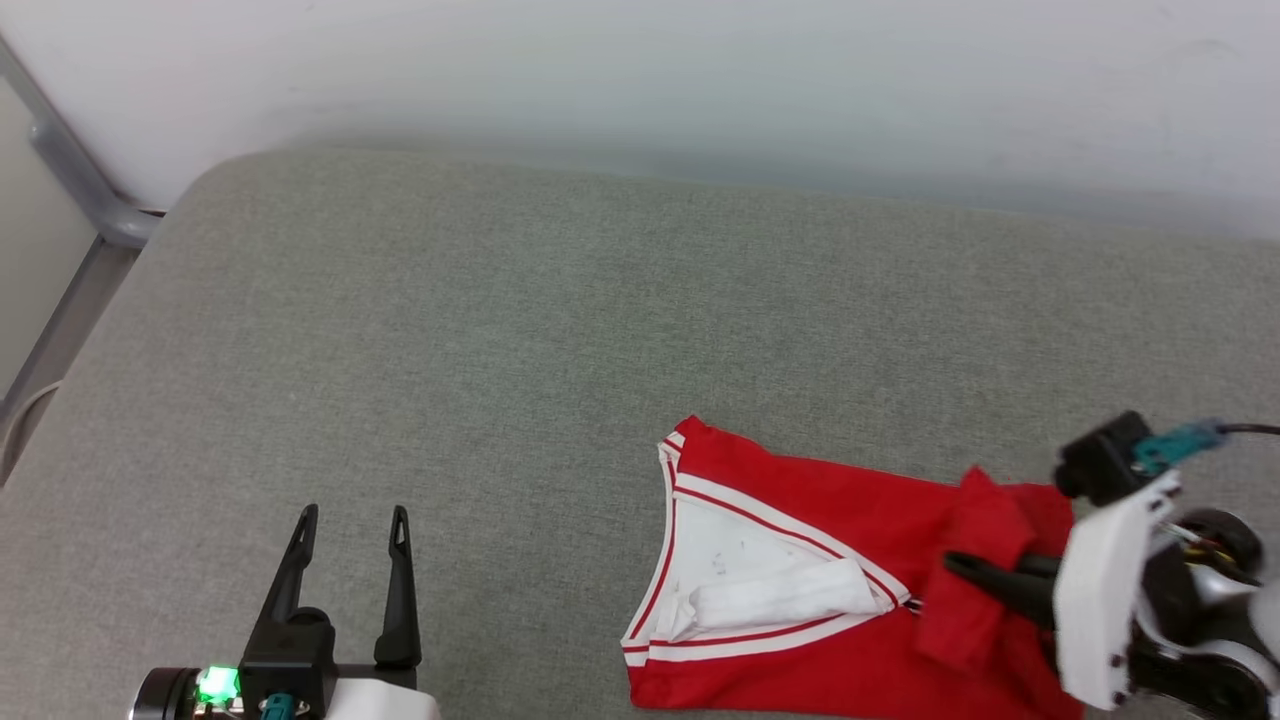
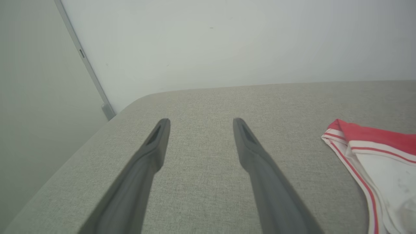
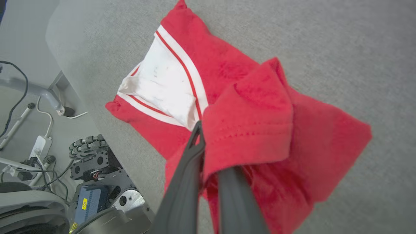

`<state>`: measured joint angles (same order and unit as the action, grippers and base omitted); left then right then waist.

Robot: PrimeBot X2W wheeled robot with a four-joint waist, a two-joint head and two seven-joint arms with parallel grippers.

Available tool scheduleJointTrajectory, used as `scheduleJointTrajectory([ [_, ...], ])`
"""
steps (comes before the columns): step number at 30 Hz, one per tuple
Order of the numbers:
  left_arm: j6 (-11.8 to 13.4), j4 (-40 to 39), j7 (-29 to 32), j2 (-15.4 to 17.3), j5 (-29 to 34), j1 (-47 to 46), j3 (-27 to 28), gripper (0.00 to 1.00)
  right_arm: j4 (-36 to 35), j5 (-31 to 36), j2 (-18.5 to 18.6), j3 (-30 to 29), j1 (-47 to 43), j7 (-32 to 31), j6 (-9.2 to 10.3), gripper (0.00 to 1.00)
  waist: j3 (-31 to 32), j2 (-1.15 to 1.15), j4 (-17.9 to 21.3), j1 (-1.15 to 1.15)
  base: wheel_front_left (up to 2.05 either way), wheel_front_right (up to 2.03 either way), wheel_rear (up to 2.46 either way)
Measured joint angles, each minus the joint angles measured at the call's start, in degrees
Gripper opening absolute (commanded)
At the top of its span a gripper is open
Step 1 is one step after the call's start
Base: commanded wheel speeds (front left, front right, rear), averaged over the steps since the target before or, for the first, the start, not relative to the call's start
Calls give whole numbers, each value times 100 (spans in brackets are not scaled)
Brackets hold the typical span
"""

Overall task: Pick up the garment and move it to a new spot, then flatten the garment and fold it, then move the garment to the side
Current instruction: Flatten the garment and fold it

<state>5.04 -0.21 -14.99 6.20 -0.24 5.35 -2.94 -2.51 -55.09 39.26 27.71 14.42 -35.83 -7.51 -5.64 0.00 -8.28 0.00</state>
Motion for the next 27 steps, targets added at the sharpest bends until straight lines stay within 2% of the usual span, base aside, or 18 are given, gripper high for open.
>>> scheduleJointTrajectory([
  [5, -1, 31, -1, -31, 0, -110, -54, 100, 129, 263, -402, 693, 760, -59, 0, 0, -75, 0, -115, 0, 0, 0, 0],
  [11, 1, 36, -1, -75, -1, -206, -114, 100, 650, 533, -864, 1511, 1624, 42, 0, 0, -203, 0, -244, 0, 0, 0, 0],
  [20, -8, 71, -1, -130, -3, -400, -240, 100, 1935, 782, -1451, 2521, 2577, 312, 0, 0, -443, 0, -481, 0, 0, 0, 0],
  [21, -5, 79, -1, -142, -10, -462, -252, 100, 2401, 788, -1582, 2824, 2747, 363, 0, 0, -533, 0, -548, 0, 0, 0, 0],
  [27, 11, 105, -1, -165, -10, -480, -279, 100, 3082, 792, -1740, 3470, 2954, 367, 0, 0, -644, 0, -622, 0, 0, 0, 0],
])
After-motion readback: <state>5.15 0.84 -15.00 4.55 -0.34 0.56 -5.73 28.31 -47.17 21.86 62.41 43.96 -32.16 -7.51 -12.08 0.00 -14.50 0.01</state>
